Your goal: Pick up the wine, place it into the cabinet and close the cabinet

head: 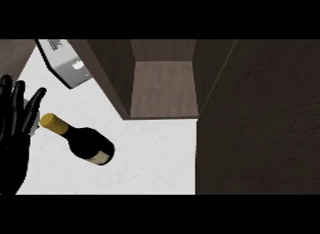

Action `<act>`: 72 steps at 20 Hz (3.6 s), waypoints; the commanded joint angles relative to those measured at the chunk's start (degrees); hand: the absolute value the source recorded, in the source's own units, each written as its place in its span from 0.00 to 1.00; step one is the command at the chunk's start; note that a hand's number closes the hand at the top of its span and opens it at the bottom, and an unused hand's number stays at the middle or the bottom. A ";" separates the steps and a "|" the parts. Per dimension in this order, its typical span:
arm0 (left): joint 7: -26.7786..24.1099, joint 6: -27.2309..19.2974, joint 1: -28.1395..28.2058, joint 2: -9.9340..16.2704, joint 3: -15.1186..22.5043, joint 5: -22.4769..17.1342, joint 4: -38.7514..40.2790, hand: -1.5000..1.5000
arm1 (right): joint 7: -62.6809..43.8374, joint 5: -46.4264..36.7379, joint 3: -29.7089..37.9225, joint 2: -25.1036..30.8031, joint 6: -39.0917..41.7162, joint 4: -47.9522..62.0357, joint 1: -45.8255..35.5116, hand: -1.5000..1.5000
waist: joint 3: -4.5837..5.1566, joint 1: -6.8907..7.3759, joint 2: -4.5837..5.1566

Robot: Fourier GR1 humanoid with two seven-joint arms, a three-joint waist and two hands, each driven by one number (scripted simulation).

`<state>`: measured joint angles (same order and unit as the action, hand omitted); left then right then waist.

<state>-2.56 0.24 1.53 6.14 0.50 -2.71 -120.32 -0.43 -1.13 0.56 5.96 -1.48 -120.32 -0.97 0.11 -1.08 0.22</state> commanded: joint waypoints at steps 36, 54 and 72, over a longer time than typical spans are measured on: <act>27.95 45.67 -16.19 44.32 -6.99 -91.44 28.28 0.00 | -37.36 -5.04 -25.91 -2.37 -8.08 -34.02 4.40 0.00 | -0.04 0.31 -0.47; 26.59 51.99 -17.02 29.21 -5.09 -71.53 36.37 0.00 | -41.52 -8.23 -29.00 2.98 -15.07 -34.18 -0.31 0.00 | -0.01 -0.30 -0.46; 14.91 65.33 -18.20 15.83 -12.98 -43.38 53.04 0.00 | -40.59 -10.81 -34.26 5.48 -21.17 -31.58 -3.89 0.00 | 0.08 -0.40 -0.25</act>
<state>15.86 59.29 -16.09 24.93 -9.84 -53.58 -72.43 -36.98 -4.68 -32.06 10.73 -21.82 -143.75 -4.68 0.13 -1.36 -0.18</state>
